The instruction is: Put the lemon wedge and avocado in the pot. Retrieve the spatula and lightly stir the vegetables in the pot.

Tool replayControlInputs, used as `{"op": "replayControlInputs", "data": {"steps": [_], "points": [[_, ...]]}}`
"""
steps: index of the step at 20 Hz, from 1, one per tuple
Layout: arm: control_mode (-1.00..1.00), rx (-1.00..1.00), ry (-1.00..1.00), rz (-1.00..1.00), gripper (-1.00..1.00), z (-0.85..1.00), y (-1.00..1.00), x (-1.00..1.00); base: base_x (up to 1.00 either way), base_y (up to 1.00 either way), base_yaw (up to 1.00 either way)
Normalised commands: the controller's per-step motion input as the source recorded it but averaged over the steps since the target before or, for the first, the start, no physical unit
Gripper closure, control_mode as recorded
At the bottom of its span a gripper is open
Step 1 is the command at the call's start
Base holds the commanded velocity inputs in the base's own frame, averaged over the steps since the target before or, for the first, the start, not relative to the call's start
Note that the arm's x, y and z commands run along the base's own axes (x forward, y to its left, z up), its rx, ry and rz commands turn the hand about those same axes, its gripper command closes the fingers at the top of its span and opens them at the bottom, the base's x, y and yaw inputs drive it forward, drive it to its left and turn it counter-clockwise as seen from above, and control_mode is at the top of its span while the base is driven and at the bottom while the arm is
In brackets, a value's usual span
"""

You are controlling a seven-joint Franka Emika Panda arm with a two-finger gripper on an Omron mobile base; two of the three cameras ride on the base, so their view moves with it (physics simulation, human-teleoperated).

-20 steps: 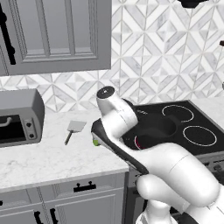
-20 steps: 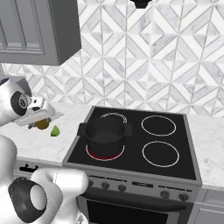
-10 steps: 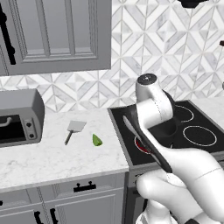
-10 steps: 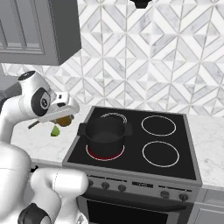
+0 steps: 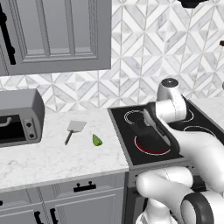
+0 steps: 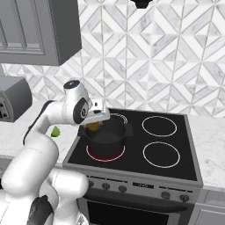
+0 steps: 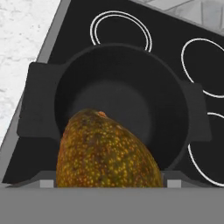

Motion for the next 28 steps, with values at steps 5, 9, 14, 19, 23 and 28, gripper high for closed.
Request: {"op": "replayControlInputs", "data": {"steps": [5,9,14,19,23,28], "points": [[-1.0,0.12,0.0,0.04,1.0,-0.44,-0.35,0.35,0.0,0.0,0.0],[-1.0,0.08,0.0,0.01,1.0,-0.42,-0.01,0.26,0.0,0.0,0.0],[-1.0,0.01,0.0,0.0,1.0,-0.25,0.02,0.34,0.0,0.0,0.0],[-1.0,0.0,0.0,0.0,-1.0,-0.14,0.0,0.34,0.0,0.0,0.0],[-1.0,0.0,0.0,0.0,-1.0,-0.01,0.0,0.03,0.0,0.0,0.0],[-1.0,0.0,0.0,0.0,-1.0,-0.01,0.0,0.0,0.0,0.0,0.0]]}}
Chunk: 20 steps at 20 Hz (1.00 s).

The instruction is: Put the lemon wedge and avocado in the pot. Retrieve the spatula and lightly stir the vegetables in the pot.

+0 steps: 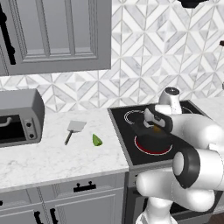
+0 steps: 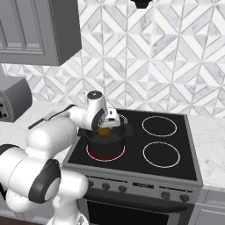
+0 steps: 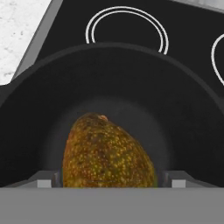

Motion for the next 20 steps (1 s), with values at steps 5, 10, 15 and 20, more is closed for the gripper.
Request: {"op": "replayControlInputs", "data": {"steps": [5,10,15,20], "points": [[-1.0,0.0,0.0,0.0,-1.0,0.0,0.0,0.0,0.0,0.0,0.0],[-1.0,0.0,-0.04,0.0,-1.0,0.57,0.15,-0.3,0.0,0.0,0.0],[-1.0,0.01,0.02,0.0,-1.0,0.74,0.78,-0.64,0.0,0.0,0.0],[-1.0,0.01,0.12,0.09,-1.0,0.21,1.0,-0.22,0.0,0.0,0.0]]}}
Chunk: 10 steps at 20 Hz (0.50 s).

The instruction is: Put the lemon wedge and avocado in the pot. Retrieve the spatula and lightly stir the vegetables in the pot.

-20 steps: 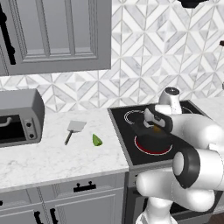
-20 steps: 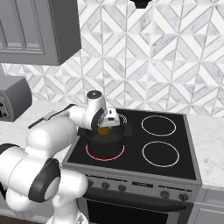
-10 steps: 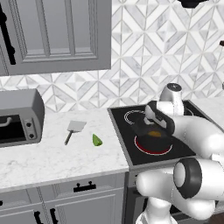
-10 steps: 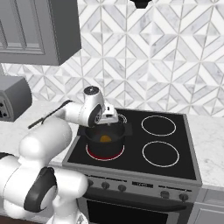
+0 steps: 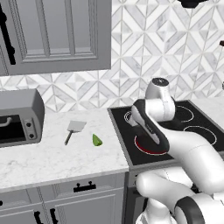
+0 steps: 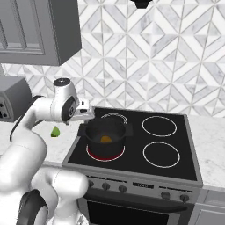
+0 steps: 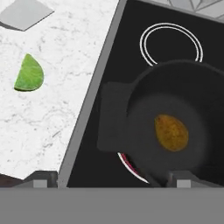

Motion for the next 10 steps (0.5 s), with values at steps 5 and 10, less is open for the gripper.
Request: {"op": "replayControlInputs", "data": {"steps": [5,10], "points": [[-1.0,0.0,0.04,0.05,-1.0,-0.02,1.0,0.0,0.0,0.0,0.0],[-1.0,0.0,0.03,0.0,-1.0,-0.11,1.0,0.08,0.0,0.0,0.0]]}}
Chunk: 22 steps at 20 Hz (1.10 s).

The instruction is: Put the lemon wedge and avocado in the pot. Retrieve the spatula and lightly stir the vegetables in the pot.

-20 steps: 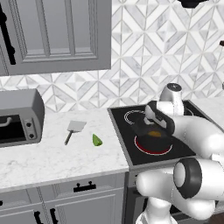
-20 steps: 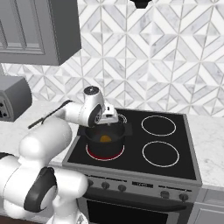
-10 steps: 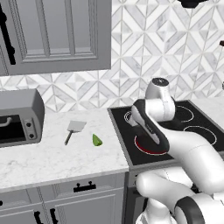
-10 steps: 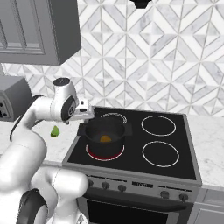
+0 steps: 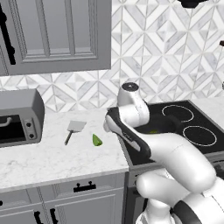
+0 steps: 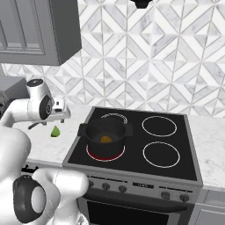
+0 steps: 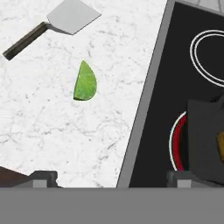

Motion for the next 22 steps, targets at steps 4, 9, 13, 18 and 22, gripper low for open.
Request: {"op": "replayControlInputs", "data": {"steps": [4,9,13,18,22], "points": [[-1.0,0.0,0.12,0.0,-1.0,-0.66,0.98,0.58,0.0,0.0,0.0],[-1.0,0.0,0.03,0.0,-1.0,-0.72,0.54,0.78,0.0,0.0,0.0],[-1.0,-0.04,0.0,0.0,-1.0,-0.54,0.09,0.38,0.0,0.0,0.0],[-1.0,-0.06,0.0,0.0,-1.0,-0.49,0.0,0.38,0.0,0.0,0.0],[-1.0,-0.01,0.0,0.0,-1.0,-0.49,0.0,0.43,0.0,0.0,0.0]]}}
